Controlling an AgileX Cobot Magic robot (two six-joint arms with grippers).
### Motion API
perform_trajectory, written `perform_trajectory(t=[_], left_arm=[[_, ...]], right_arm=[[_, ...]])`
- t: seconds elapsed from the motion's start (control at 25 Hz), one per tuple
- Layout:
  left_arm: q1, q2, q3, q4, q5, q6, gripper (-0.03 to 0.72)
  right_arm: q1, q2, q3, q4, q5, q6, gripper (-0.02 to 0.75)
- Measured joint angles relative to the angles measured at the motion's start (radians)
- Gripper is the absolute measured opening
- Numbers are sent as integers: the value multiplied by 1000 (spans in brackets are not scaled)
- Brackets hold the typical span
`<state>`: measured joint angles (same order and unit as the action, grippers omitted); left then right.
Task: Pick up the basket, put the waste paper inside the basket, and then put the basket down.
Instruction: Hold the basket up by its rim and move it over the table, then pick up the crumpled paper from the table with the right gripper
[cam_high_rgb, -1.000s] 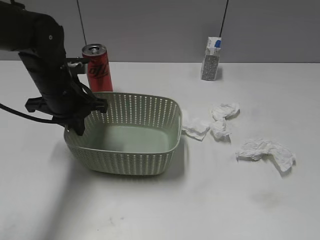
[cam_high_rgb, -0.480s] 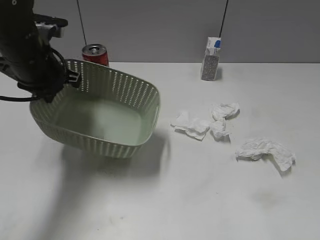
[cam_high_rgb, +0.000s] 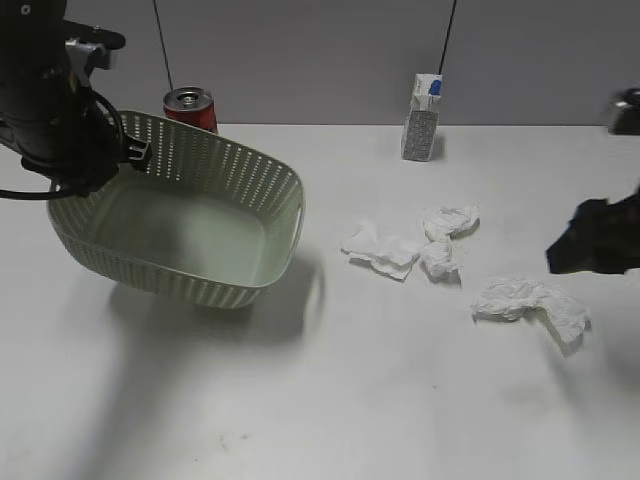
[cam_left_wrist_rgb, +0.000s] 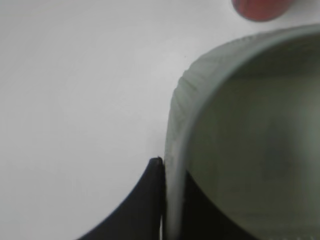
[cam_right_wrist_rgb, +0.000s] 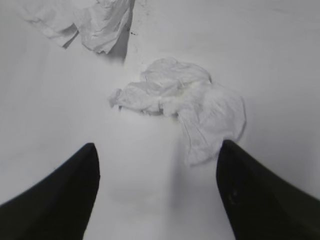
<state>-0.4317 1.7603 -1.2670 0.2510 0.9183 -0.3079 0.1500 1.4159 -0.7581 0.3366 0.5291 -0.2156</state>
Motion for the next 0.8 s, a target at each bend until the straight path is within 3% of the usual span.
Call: perform_trajectory(t=[0.16, 0.32, 0.52, 0.68, 0.8], left_arm=[[0, 0, 0, 0, 0, 0, 0], [0, 0, 0, 1, 3, 0, 0], [0, -1, 0, 1, 5, 0, 0], [0, -1, 0, 1, 5, 0, 0], [0, -1, 0, 0, 5, 0, 0]], right_arm=[[88, 234, -81, -128, -97, 30, 545], [98, 391, -139, -228, -123, 122, 540], [98, 466, -146, -253, -157, 146, 517], [98, 470, -147, -255, -171, 149, 381], [98, 470, -147, -255, -175, 150, 205]])
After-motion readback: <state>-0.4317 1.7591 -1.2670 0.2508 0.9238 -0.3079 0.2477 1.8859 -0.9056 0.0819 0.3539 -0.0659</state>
